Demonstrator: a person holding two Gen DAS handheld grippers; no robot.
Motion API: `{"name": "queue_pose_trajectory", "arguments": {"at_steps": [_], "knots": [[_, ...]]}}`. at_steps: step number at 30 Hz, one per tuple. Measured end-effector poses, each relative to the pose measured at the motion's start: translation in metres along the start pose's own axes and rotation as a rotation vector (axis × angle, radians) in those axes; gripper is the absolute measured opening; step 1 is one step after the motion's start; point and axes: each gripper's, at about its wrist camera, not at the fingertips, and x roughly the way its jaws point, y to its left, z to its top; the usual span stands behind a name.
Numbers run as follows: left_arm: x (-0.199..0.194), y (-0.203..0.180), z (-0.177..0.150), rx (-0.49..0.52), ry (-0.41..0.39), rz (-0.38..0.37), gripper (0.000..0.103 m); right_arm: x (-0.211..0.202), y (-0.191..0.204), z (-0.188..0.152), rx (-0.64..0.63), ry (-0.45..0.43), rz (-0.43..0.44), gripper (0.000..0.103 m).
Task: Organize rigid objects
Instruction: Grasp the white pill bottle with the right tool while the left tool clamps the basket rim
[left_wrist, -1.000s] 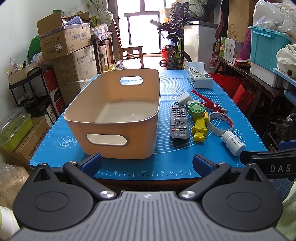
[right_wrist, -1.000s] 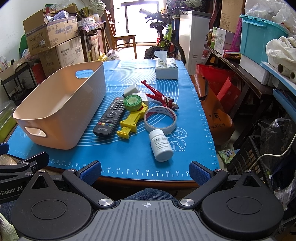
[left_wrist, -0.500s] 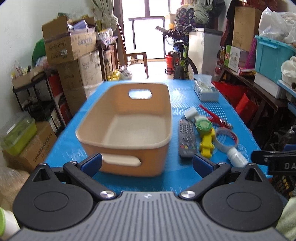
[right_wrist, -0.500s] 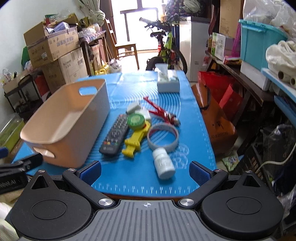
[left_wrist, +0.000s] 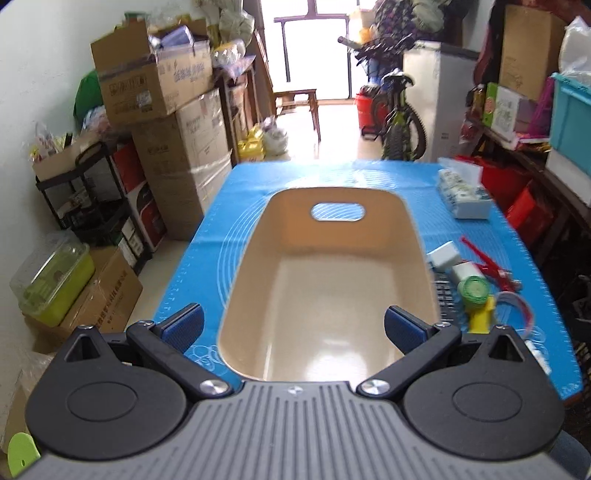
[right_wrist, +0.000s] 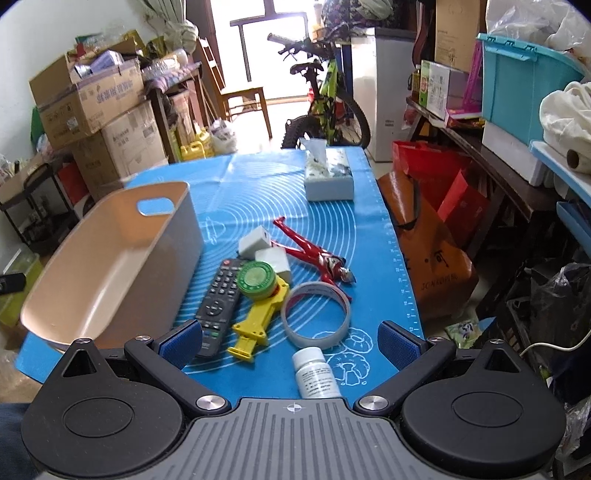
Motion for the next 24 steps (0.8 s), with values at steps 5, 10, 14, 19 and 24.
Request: {"name": "queue_pose_trajectory", "arguments": {"at_steps": [5,10,14,19,24], "knots": [[0.039,0.028,0.009,-0.030,0.082,0.001,0.102,0.032,-0.003,-0.001,-0.017,0.060,-0.026,0.100],[0.074,0.053,0.011,-0.054,0.144,0.022,0.102,0.068,-0.001,-0.010,-0.041,0.116,-0.037,0.100],[0.098,0.070,0.011,-0.094,0.227,0.002,0.098,0.092,-0.001,-0.018,-0.031,0.174,-0.051,0.097],[0.115,0.082,0.008,-0.117,0.272,-0.006,0.078,0.114,-0.002,-0.028,-0.039,0.241,-0.079,0.095],[0.125,0.080,0.006,-0.126,0.317,-0.030,0.069,0.127,-0.008,-0.031,-0.016,0.296,-0.095,0.089]]}}
